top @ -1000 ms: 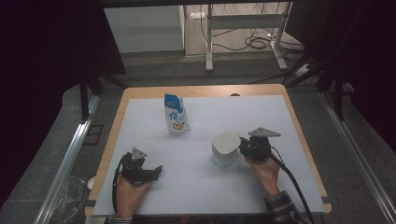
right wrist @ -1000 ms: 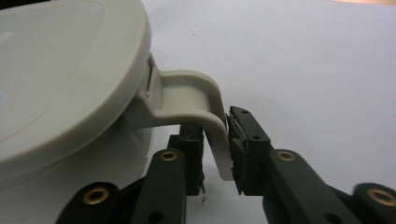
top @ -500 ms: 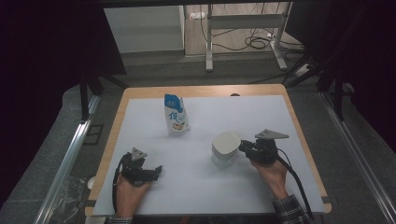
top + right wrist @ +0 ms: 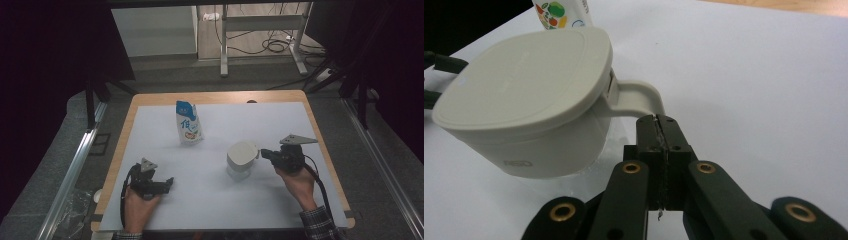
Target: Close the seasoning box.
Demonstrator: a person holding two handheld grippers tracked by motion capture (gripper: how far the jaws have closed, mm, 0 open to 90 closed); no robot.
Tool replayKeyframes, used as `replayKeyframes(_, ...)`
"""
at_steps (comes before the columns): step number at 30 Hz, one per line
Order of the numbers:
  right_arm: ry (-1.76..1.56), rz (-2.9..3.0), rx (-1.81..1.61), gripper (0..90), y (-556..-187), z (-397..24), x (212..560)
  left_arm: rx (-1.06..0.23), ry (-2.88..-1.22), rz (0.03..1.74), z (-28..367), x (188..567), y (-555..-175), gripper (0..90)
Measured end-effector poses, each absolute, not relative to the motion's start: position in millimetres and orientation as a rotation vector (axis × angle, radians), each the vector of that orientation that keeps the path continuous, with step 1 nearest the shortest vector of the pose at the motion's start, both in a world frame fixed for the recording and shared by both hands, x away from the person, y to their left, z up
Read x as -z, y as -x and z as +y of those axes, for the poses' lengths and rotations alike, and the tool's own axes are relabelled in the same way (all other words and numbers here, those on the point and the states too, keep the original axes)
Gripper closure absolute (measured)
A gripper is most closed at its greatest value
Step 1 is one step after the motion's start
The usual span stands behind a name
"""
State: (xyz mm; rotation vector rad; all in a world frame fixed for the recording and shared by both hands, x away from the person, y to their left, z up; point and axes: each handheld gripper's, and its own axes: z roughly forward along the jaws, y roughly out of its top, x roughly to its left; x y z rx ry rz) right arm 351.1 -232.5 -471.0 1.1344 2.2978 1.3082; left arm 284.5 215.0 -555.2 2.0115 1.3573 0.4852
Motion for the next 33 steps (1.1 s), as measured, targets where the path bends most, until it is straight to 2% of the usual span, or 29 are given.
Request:
replayKeyframes(18, -1.047, 2.292, -1.335, 89.1, -358.1, -221.4, 436.0, -0.486, -2.016, 1.354, 215.3, 555.0, -284.6, 2.8)
replayKeyframes(33, -0.970, 2.322, -1.323, 89.0, -359.9, -202.6, 432.5, -0.486, -2.006, 1.359, 214.8, 555.4, -284.5, 2.9)
